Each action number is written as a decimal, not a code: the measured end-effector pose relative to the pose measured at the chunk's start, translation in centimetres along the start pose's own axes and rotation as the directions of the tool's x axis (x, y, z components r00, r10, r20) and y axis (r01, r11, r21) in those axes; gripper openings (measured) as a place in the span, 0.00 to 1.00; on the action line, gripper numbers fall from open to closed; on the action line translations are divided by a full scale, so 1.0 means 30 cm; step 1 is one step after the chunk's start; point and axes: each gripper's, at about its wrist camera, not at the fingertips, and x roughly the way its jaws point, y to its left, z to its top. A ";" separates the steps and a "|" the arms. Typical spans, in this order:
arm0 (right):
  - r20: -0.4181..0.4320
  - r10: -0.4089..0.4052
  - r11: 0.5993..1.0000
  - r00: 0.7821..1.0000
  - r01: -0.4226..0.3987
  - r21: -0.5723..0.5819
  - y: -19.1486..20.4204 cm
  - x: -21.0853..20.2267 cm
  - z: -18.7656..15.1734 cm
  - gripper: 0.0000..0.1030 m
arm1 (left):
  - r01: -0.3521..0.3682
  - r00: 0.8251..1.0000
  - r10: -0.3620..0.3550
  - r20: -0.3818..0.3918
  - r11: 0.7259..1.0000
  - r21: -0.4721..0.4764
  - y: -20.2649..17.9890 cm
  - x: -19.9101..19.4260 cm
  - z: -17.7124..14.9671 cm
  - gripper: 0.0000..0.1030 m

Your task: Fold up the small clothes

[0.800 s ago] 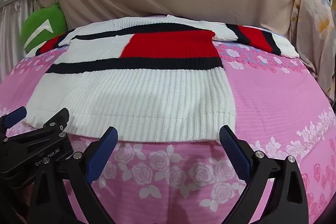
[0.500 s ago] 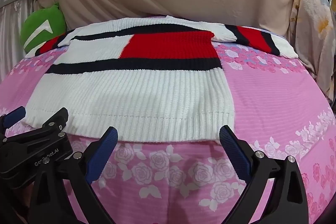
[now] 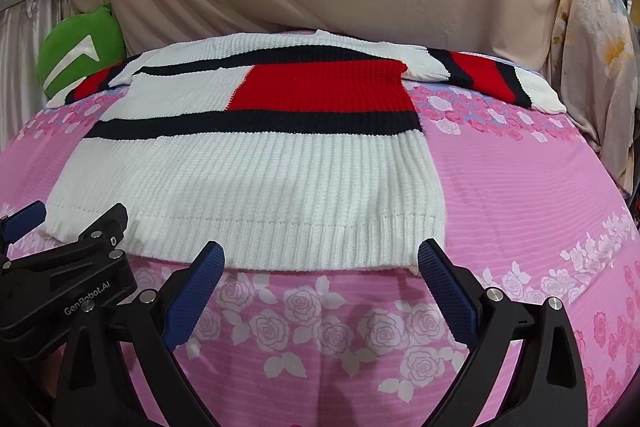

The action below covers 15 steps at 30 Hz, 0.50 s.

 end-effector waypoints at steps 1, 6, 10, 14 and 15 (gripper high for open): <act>0.000 0.000 1.000 1.000 0.000 0.000 -0.001 -0.001 0.000 0.93 | 0.000 1.000 0.000 -0.001 1.000 0.000 0.000 0.000 -0.001 0.95; 0.000 0.000 1.000 1.000 0.000 -0.001 0.003 0.001 -0.002 0.93 | 0.001 1.000 -0.001 0.000 1.000 0.000 0.001 0.000 -0.001 0.95; 0.001 0.000 1.000 1.000 0.000 -0.001 0.004 0.002 -0.005 0.93 | 0.002 1.000 -0.002 -0.005 1.000 -0.001 0.003 0.003 -0.002 0.95; 0.001 -0.001 1.000 1.000 0.001 -0.002 0.005 0.003 -0.005 0.93 | 0.003 1.000 -0.003 -0.005 1.000 -0.001 0.005 0.003 -0.001 0.95; 0.000 -0.001 1.000 1.000 0.001 -0.002 0.005 0.003 -0.006 0.93 | 0.003 1.000 -0.003 -0.005 1.000 -0.001 0.004 0.003 -0.002 0.95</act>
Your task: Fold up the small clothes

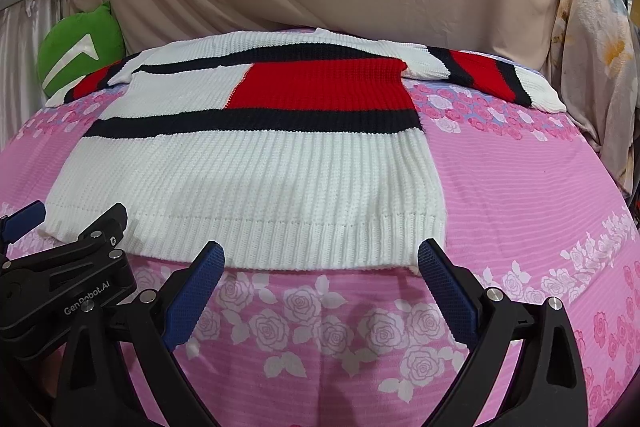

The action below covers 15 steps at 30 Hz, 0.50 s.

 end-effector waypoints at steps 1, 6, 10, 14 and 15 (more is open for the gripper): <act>0.000 0.000 1.000 1.000 0.000 0.000 0.000 0.000 0.000 0.93 | -0.001 1.000 0.001 0.000 1.000 0.000 0.000 0.000 0.000 0.95; -0.001 0.000 1.000 1.000 0.000 0.000 0.000 0.001 0.000 0.93 | 0.000 1.000 0.000 -0.001 1.000 0.000 0.001 0.001 -0.001 0.95; -0.001 -0.001 1.000 1.000 0.001 -0.001 0.001 0.001 -0.001 0.93 | 0.000 1.000 0.000 -0.002 1.000 0.000 0.003 0.002 -0.001 0.95; -0.002 -0.001 1.000 1.000 0.001 -0.001 0.001 0.003 -0.001 0.93 | 0.000 1.000 0.000 -0.002 1.000 0.000 0.004 0.003 -0.003 0.95; -0.002 -0.001 1.000 1.000 0.001 -0.001 0.001 0.003 -0.001 0.93 | 0.000 1.000 0.000 -0.002 1.000 0.000 0.004 0.003 -0.002 0.94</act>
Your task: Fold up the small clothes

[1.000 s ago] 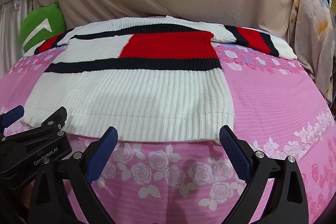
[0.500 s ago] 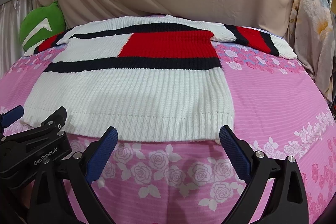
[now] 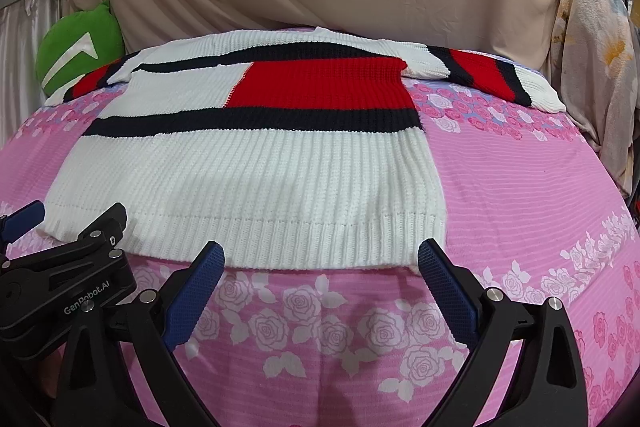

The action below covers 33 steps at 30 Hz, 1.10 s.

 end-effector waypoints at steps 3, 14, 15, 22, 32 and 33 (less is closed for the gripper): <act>-0.001 0.000 1.000 1.000 0.000 0.000 0.001 0.001 0.000 0.93 | 0.001 1.000 -0.001 -0.001 1.000 0.000 0.001 0.001 -0.001 0.94; -0.002 -0.001 1.000 1.000 0.001 -0.001 0.003 0.003 -0.001 0.93 | 0.000 1.000 0.000 -0.003 1.000 0.000 0.001 0.005 -0.007 0.94; -0.003 -0.001 1.000 1.000 0.001 -0.001 0.004 0.003 -0.001 0.93 | 0.000 1.000 0.000 -0.004 1.000 0.001 0.001 0.005 -0.008 0.94; -0.003 -0.001 1.000 1.000 0.001 -0.001 0.004 0.004 -0.001 0.93 | 0.000 1.000 0.000 -0.003 1.000 0.001 0.001 0.005 -0.008 0.94; -0.004 -0.001 1.000 1.000 0.001 -0.002 0.005 0.002 0.000 0.93 | -0.001 1.000 0.001 -0.005 1.000 0.001 -0.001 0.005 -0.005 0.94; -0.004 -0.002 1.000 1.000 0.002 -0.002 0.004 0.003 -0.001 0.93 | -0.001 1.000 0.001 -0.005 1.000 0.001 -0.001 0.005 -0.005 0.94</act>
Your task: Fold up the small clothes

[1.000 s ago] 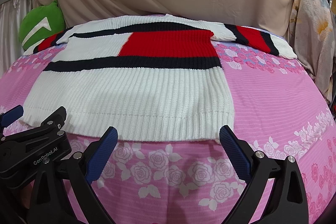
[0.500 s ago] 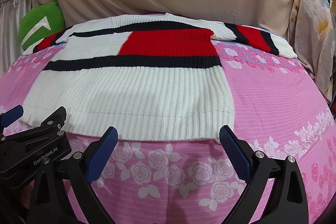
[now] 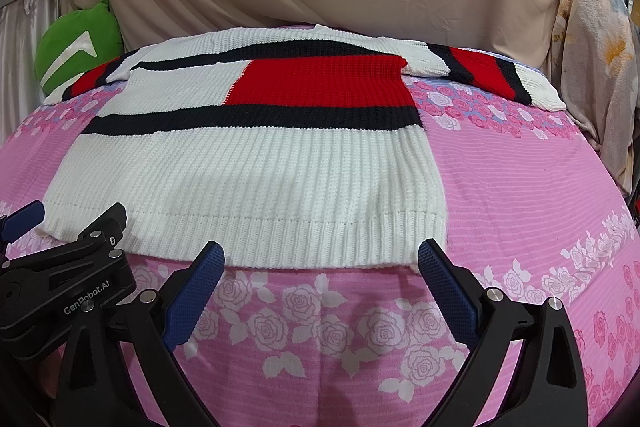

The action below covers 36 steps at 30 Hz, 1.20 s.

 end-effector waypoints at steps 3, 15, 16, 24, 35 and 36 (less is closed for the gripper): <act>0.000 0.000 1.000 1.000 0.000 0.000 0.000 0.000 0.000 0.93 | 0.000 1.000 0.000 -0.001 1.000 0.000 0.001 0.000 -0.002 0.94; -0.002 0.000 1.000 1.000 0.000 -0.001 0.000 0.000 -0.002 0.93 | 0.000 1.000 0.000 -0.002 1.000 0.001 -0.001 0.000 0.002 0.94; -0.002 0.000 1.000 1.000 0.000 -0.001 0.000 0.000 -0.003 0.93 | 0.000 1.000 0.000 -0.002 1.000 0.000 0.000 0.001 0.001 0.94; -0.003 0.015 1.000 1.000 -0.015 0.004 -0.007 0.000 -0.019 0.93 | 0.001 1.000 -0.001 0.001 1.000 -0.002 0.001 -0.001 0.002 0.95; 0.080 0.031 0.975 0.996 -0.048 0.217 -0.372 0.084 0.156 0.93 | 0.105 0.993 -0.099 0.064 0.989 -0.102 0.068 -0.018 0.039 0.95; 0.098 0.002 0.969 0.995 -0.026 0.247 -0.435 0.102 0.185 0.93 | 0.115 0.993 -0.111 0.048 0.987 -0.108 0.074 -0.008 0.054 0.95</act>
